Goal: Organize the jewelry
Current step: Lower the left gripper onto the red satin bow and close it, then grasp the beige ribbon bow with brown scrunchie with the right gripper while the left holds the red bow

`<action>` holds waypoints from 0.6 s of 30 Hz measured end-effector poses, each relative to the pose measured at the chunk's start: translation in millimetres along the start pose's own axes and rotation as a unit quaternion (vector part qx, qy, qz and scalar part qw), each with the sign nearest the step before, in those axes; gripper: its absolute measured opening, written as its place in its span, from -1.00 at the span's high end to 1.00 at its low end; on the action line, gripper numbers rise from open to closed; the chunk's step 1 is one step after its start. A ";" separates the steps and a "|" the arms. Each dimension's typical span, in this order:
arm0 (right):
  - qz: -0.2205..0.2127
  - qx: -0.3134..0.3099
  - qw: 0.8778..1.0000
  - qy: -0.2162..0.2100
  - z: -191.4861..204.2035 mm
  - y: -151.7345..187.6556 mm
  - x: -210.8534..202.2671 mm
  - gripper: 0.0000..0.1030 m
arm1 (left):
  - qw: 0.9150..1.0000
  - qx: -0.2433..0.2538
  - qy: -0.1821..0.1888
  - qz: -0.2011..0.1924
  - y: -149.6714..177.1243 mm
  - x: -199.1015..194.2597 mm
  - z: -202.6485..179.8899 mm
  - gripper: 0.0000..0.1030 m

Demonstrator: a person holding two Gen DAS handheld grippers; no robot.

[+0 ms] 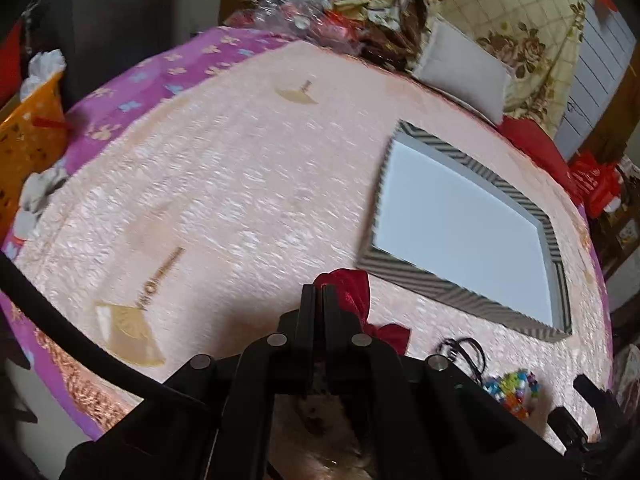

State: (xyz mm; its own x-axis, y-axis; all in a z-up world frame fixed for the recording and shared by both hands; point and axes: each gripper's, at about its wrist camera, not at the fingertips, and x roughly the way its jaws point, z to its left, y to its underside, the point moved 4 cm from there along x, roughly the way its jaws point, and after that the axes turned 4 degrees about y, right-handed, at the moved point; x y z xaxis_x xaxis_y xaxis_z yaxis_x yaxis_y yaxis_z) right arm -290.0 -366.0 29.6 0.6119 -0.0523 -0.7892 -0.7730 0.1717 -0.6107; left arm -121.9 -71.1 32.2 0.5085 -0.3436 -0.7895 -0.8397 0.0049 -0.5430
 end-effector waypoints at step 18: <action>0.020 -0.075 0.992 -0.095 54.8 -5.7 23.9 -0.28 | 0.998 -0.061 -0.021 0.021 7.2 16.3 39.5 0.80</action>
State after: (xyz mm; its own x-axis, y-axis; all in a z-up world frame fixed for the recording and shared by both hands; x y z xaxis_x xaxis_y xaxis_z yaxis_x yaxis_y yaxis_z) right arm -261.8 -314.3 17.8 0.5896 0.1411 -0.7953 -0.8049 0.0213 -0.5930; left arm -112.1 -39.6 4.1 0.4785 -0.3057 -0.8231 -0.8757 -0.0965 -0.4732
